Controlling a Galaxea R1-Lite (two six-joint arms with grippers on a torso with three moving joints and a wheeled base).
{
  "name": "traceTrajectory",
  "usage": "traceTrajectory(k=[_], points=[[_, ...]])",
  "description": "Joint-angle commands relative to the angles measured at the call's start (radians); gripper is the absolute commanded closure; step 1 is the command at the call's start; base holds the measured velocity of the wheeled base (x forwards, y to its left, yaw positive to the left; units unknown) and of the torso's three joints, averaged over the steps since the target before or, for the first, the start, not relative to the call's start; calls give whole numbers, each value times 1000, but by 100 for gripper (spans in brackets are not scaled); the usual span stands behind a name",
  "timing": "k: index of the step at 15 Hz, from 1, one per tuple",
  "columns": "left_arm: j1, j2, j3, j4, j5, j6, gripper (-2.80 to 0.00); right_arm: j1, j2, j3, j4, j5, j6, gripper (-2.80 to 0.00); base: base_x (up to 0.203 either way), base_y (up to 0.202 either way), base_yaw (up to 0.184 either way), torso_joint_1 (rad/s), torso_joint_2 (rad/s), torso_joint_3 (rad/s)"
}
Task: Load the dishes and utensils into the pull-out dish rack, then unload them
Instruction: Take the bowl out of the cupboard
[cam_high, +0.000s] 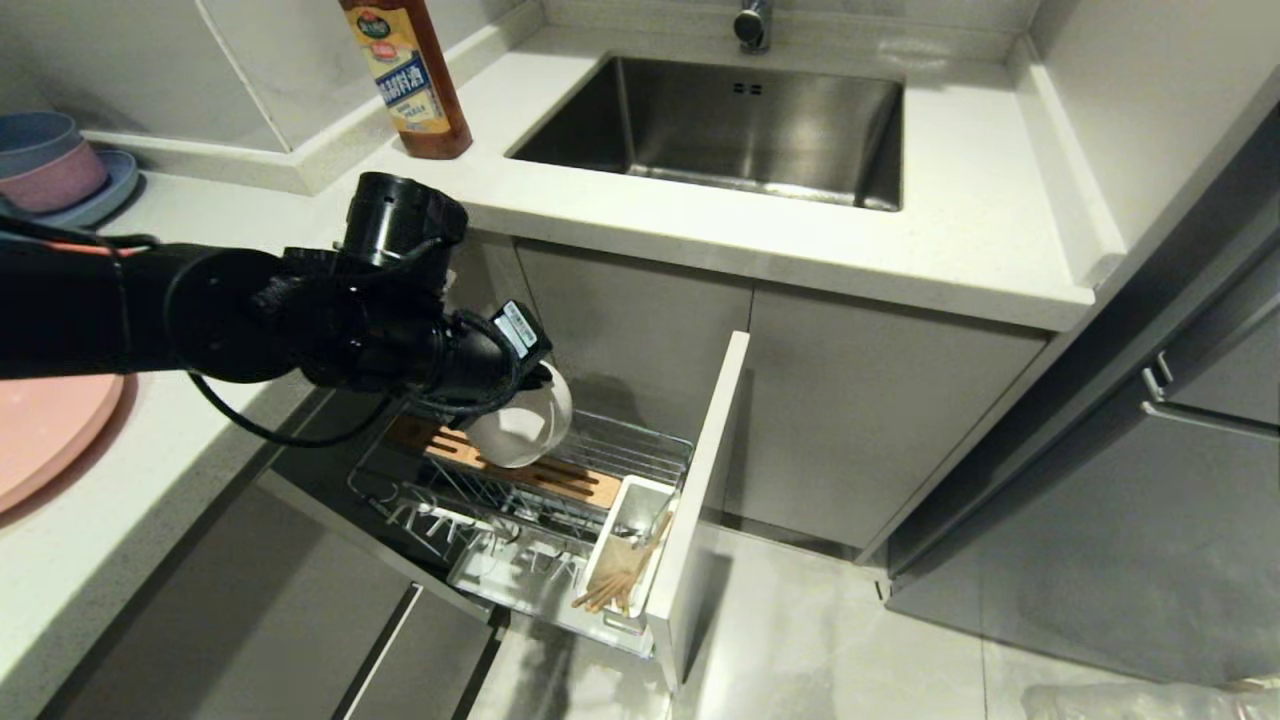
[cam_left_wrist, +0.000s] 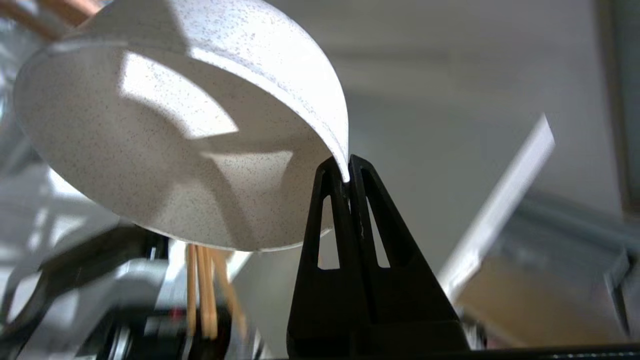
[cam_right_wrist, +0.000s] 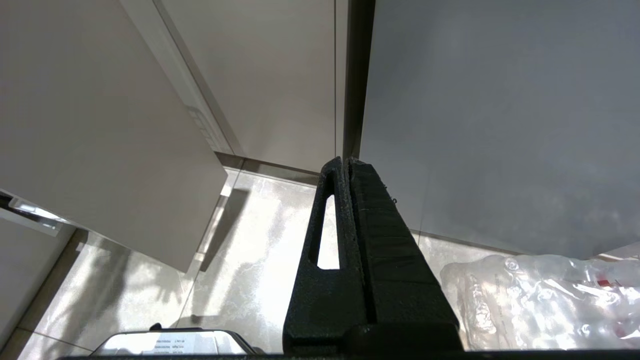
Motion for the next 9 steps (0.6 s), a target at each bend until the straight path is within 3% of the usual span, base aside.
traceTrajectory(k=[1,4,6,9], points=[[-28,-122,18,41,2,-4,0,0,0,3,0,0,0,0,0,0,0,0,0,0],[-48,-282,20,111,7,9,0,0,0,3,0,0,0,0,0,0,0,0,0,0],[-51,-377,2,177,29,73,0,0,0,3,0,0,0,0,0,0,0,0,0,0],[-27,-491,-41,277,124,190,0,0,0,2,0,0,0,0,0,0,0,0,0,0]])
